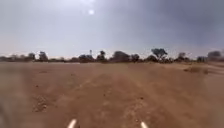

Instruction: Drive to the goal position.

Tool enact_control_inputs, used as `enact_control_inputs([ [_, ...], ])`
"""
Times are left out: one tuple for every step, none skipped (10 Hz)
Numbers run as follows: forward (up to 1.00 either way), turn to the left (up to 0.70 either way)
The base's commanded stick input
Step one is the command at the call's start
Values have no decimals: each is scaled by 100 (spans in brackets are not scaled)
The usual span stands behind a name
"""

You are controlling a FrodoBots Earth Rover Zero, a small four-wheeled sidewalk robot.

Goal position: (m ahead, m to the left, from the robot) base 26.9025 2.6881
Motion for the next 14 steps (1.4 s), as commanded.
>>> enact_control_inputs([
  [70, 0],
  [70, 0],
  [70, 0],
  [70, 0],
  [70, 0],
  [70, 0],
  [70, 0],
  [70, 0],
  [70, 0],
  [70, 0],
  [70, 0],
  [70, 0],
  [70, 0],
  [70, 0],
])
